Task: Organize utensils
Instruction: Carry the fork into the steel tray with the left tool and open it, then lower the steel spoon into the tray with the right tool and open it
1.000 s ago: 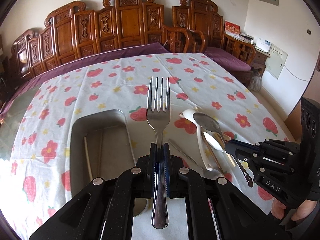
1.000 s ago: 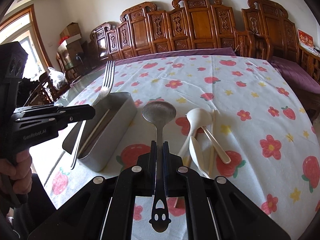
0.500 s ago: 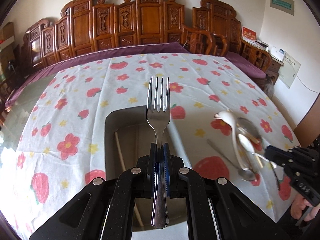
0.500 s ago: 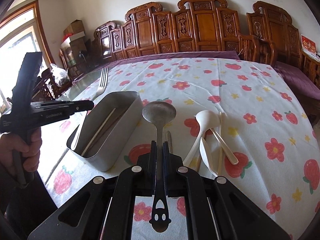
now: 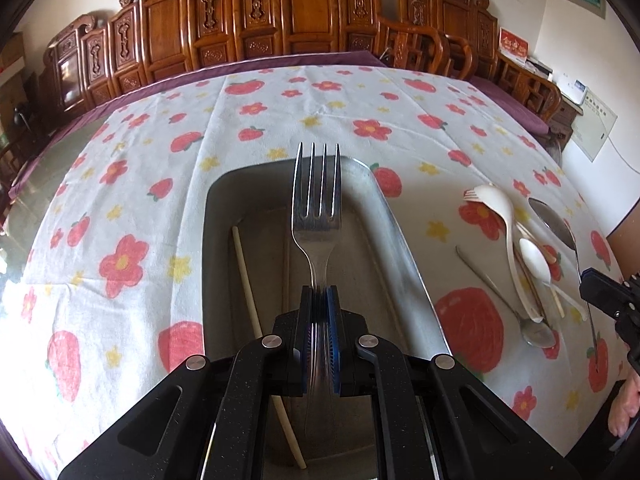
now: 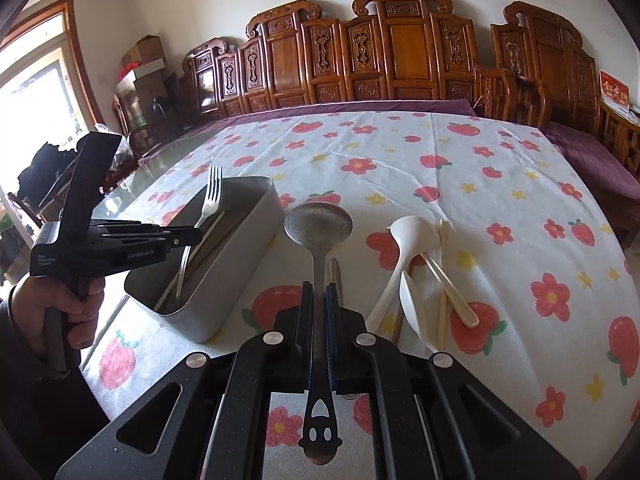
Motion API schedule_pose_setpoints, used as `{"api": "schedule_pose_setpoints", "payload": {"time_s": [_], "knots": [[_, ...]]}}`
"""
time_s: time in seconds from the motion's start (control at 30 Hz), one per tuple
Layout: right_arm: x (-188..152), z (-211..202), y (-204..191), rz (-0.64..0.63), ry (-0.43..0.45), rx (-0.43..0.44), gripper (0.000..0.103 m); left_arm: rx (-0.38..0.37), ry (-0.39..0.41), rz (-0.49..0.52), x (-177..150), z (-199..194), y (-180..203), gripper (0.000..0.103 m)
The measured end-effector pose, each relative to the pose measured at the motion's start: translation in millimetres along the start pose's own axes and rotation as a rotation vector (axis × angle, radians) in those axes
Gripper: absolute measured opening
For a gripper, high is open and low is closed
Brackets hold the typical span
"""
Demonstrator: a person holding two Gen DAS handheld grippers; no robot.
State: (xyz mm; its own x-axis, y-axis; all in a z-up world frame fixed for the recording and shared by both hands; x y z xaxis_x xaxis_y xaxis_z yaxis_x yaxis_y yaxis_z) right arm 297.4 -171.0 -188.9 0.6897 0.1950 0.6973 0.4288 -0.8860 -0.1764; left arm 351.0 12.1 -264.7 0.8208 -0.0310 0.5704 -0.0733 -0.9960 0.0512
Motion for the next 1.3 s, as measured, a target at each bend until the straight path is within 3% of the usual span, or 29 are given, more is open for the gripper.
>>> {"api": "schedule_pose_setpoints", "payload": {"time_s": [0.3, 0.77, 1.3], "knots": [[-4, 8, -2, -0.010, -0.023, -0.011, 0.007, -0.006, -0.010, 0.017, -6, 5, 4, 0.006], [-5, 11, -18, -0.039, -0.035, -0.018, 0.007, -0.016, 0.108, -0.025, 2, -43, -21, 0.006], [39, 18, -67, -0.111, -0.019, -0.007, 0.007, -0.040, 0.211, -0.045, 18, -88, -48, 0.007]]}}
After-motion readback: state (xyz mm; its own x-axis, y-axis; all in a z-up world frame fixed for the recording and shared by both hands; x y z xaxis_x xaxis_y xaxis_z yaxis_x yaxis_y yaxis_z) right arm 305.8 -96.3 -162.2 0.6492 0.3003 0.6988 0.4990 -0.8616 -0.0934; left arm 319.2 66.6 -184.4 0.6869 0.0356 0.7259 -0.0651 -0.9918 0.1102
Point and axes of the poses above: each gripper's, at about its wrist camera, not at the fingertips, and z roughly the way its jaws point, y to its right, x to its top, the point moved 7 cm from there along z, roughly the way its jaws point, and after that the axes turned 3 degrees about -z, right-handed, at the moved point
